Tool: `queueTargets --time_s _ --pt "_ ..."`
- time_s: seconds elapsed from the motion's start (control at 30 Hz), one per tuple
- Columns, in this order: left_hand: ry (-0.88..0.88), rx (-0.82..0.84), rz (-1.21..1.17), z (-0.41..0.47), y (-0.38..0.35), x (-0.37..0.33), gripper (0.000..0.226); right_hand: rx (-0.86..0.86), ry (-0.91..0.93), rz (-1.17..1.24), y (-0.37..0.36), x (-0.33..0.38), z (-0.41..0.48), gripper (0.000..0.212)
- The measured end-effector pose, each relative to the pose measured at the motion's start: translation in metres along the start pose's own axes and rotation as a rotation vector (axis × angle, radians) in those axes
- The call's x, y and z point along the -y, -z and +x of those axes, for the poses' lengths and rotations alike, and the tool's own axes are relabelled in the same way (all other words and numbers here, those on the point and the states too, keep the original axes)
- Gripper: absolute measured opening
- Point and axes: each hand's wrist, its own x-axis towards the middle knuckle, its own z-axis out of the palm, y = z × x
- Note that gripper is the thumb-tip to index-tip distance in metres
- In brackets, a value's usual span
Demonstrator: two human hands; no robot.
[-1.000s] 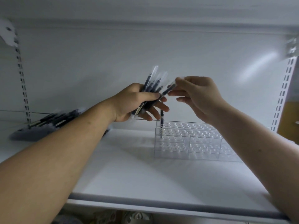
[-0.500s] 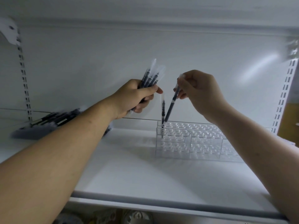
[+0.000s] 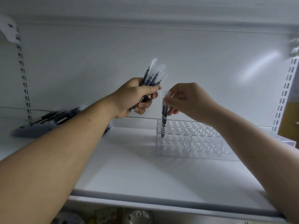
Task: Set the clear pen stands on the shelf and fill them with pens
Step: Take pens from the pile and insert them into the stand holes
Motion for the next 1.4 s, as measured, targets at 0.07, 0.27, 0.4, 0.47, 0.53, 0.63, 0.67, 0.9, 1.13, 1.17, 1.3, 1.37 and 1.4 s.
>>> queueTargets --time_s 0.07,0.27,0.4,0.47,0.53,0.63,0.67,0.9,1.13,1.17,1.3,1.37,1.4 --pt "-0.015 -0.009 0.0 0.0 -0.001 0.0 0.021 0.02 -0.009 -0.016 0.002 0.0 -0.001 0.014" --pt "-0.081 -0.007 0.078 -0.002 -0.003 -0.002 0.021 -0.093 0.012 -0.01 0.011 -0.003 0.0 0.044" --pt "-0.071 0.023 0.158 -0.008 -0.008 -0.008 0.024 -0.216 0.057 0.227 0.013 0.0 0.002 0.028" --pt "-0.045 0.047 0.145 -0.01 -0.01 -0.009 0.024 -0.173 0.077 0.319 0.011 0.001 0.001 0.02" --pt "-0.019 0.061 0.1 -0.011 -0.012 -0.01 0.022 -0.159 0.065 0.4 0.01 0.0 0.001 0.016" --pt "-0.008 0.062 0.078 -0.011 -0.012 -0.01 0.024 -0.163 0.022 0.5 0.01 0.0 0.003 0.016" --pt "-0.004 0.058 0.086 -0.011 -0.012 -0.011 0.026 -0.174 0.013 0.531 0.01 0.0 0.004 0.015" --pt "-0.037 -0.016 0.13 -0.008 -0.009 -0.008 0.028 -0.369 -0.02 0.811 0.024 0.005 0.009 0.015" --pt "0.029 0.03 0.02 -0.003 -0.005 -0.003 0.032 -0.454 0.086 0.285 0.025 -0.012 0.015 0.018" --pt "0.043 0.044 0.001 -0.002 -0.004 -0.002 0.031 -0.437 0.086 0.231 0.024 -0.013 0.015 0.018" --pt "0.08 0.097 -0.098 0.0 -0.001 -0.001 0.022 -0.381 0.084 0.109 0.018 -0.015 0.014 0.018" --pt "0.084 0.116 -0.133 0.0 0.0 0.0 0.02 -0.353 0.086 0.085 0.016 -0.015 0.013 0.019" --pt "0.083 0.126 -0.147 0.0 0.0 0.0 0.02 -0.342 0.084 0.07 0.015 -0.015 0.013 0.019"
